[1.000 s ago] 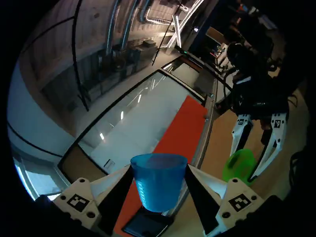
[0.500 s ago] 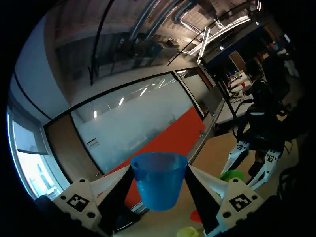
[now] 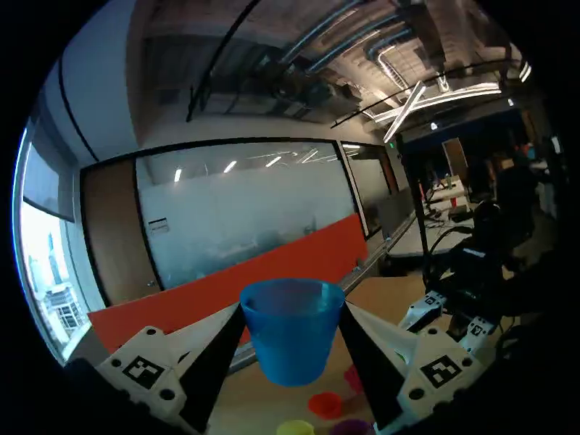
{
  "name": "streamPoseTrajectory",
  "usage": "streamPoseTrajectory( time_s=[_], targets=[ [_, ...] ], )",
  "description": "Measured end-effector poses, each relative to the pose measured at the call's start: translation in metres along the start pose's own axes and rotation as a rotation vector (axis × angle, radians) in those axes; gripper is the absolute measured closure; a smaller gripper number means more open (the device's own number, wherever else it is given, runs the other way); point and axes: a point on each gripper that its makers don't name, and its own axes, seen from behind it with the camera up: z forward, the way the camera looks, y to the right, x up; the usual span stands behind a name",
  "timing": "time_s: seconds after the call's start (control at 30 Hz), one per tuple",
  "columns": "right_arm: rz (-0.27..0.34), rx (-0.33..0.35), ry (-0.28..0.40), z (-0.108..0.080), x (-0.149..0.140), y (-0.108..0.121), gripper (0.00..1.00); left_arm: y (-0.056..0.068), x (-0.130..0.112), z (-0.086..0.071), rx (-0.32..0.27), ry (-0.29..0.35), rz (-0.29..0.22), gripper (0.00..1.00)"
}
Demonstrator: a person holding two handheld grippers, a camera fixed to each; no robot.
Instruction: Pour water
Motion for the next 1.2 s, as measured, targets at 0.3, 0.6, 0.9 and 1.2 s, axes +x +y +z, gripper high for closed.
streamPoseTrajectory(
  time_s=[0.3,0.6,0.9,1.2],
  targets=[
    [-0.002,-0.003,0.005,-0.001,0.003,0.001,0.1,0.003,-0.003,0.001,-0.042,0.004,-0.186,0.13],
    [-0.001,-0.004,0.007,0.001,0.005,0.002,0.1,0.003,-0.012,0.0,-0.064,-0.006,-0.243,0.11],
    [-0.002,-0.006,0.002,0.001,0.005,0.003,0.1,0.001,-0.023,-0.002,-0.063,-0.029,-0.218,0.11],
    [-0.001,-0.01,-0.025,-0.004,-0.002,0.008,0.1,0.007,-0.041,-0.008,-0.068,-0.054,-0.188,0.11]
  ],
)
